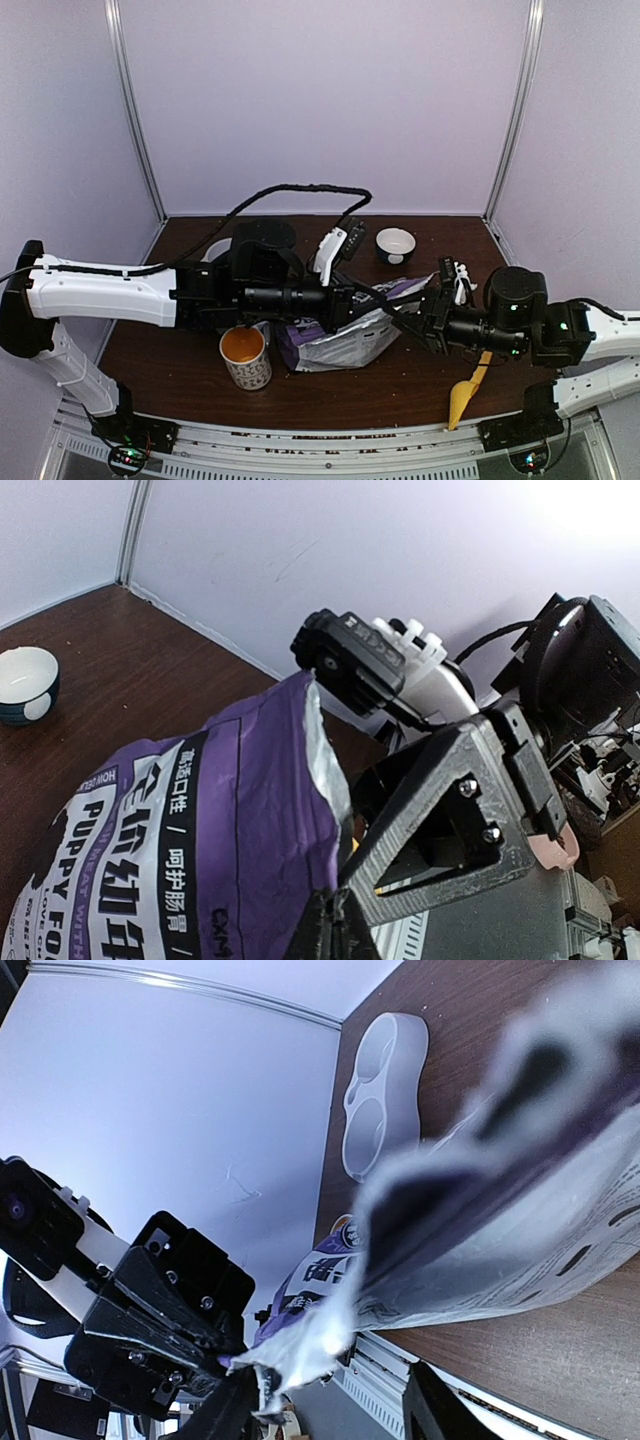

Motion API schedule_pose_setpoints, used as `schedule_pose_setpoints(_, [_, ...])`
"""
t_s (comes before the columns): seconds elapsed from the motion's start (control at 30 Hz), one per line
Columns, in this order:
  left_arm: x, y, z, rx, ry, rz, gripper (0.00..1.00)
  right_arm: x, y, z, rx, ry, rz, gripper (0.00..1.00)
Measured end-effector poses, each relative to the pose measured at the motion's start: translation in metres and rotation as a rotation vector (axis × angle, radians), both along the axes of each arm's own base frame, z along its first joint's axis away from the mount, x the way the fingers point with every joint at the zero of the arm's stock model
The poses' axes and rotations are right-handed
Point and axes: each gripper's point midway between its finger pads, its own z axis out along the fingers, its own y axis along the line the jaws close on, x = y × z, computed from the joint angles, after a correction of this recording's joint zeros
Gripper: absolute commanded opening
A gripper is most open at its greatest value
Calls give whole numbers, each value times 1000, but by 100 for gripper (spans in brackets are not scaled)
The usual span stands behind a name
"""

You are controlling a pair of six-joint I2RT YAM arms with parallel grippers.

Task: Serve the pet food

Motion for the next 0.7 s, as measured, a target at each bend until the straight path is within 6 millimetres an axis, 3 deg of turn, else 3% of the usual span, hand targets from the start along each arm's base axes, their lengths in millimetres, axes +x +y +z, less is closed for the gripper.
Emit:
schedule_pose_setpoints(0.07, [0,0,0,0,0,0,0,0,0,0,0,0,0,46])
schedule_pose_setpoints(0.2, [1,0,-1,2,0,1,0,1,2,0,1,-3,1,36])
schedule_pose_setpoints(0.4, [5,1,1,-1,-7,15,0,4,8,4,-1,-7,-3,35])
schedule_pose_setpoints(0.57, [6,2,1,-1,-11,17,0,7,10,6,-3,-9,-16,24])
schedule_pose_setpoints(0.7, [7,2,1,-3,-16,21,0,9,12,8,-1,-9,-24,23])
